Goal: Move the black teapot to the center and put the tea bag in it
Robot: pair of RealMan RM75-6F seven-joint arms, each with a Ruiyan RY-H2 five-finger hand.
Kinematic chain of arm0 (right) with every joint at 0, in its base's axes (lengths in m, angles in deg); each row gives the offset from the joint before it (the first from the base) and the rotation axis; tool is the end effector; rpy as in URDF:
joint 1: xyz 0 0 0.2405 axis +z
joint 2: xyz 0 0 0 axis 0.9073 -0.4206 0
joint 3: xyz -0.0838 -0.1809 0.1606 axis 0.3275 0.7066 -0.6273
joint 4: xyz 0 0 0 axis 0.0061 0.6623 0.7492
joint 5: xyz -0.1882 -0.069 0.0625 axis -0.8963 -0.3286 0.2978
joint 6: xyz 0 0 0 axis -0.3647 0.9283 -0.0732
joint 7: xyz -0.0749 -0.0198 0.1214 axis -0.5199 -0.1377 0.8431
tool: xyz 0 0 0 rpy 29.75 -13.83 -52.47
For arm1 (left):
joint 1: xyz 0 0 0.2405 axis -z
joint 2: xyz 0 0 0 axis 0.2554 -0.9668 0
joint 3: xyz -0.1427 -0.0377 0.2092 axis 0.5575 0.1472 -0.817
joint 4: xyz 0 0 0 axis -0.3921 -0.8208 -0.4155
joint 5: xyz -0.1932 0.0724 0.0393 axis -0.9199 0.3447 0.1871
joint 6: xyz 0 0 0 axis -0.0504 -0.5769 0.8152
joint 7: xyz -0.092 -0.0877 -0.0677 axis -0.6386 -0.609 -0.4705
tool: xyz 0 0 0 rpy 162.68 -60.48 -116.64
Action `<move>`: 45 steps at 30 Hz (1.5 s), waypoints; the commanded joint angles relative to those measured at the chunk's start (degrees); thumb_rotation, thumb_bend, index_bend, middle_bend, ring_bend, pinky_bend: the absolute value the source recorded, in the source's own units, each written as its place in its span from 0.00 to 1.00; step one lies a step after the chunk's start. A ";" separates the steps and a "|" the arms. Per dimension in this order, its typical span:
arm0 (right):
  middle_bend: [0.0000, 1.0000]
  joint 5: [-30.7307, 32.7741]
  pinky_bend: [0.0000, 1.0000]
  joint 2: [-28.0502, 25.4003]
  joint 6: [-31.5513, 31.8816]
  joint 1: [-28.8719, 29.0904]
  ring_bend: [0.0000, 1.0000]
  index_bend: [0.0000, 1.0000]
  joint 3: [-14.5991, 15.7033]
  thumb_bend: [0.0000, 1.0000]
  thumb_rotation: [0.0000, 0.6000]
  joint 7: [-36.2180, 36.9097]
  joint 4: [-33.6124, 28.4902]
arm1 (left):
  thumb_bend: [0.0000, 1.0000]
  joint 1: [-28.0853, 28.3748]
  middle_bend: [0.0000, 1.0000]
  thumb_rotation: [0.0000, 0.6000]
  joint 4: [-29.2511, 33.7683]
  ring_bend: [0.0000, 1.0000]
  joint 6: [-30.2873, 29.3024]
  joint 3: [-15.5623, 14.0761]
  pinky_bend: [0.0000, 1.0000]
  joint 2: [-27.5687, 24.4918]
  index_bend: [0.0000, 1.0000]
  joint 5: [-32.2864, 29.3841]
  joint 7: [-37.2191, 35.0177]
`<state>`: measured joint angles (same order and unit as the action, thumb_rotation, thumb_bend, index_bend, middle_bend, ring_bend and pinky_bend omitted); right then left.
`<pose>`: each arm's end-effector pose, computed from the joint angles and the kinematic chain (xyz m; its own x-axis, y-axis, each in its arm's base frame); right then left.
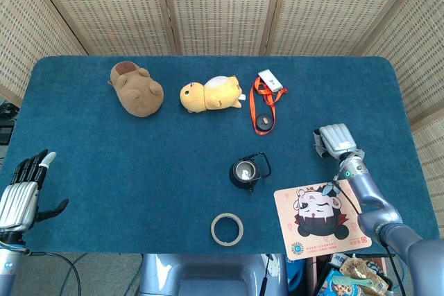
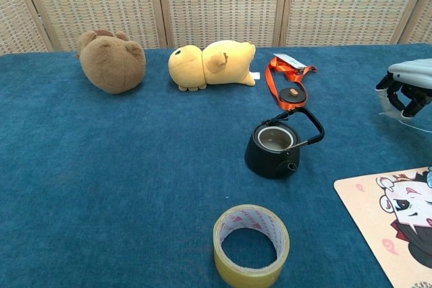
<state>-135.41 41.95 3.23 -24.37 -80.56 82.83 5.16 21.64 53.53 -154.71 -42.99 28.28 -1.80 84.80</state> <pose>-0.3023 -0.4159 0.0399 0.5873 -0.2613 0.7661 -0.8094 -0.1807 0.5588 -0.2751 0.1863 0.1399 0.3041 0.0795 0.9493 0.9503 0.0439 -0.3081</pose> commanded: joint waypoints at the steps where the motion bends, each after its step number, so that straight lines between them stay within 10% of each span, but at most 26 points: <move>1: 0.77 -0.18 0.97 -1.73 1.65 -0.53 0.87 0.66 -0.19 0.70 1.00 -0.69 -2.80 | 0.26 -0.08 0.00 1.00 -0.02 0.00 -0.13 -0.04 0.00 -0.07 0.00 0.15 -0.18; 45: 0.77 -5.67 0.97 -29.87 19.12 -7.05 0.87 0.68 -3.29 0.71 1.00 4.16 -51.05 | 0.26 -1.49 0.00 1.00 0.44 0.00 -2.20 -0.74 0.00 -1.47 0.00 2.96 -2.37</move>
<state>-140.32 13.36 21.85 -31.20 -83.78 85.84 -44.23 20.16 53.96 -156.90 -43.72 26.82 1.16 82.43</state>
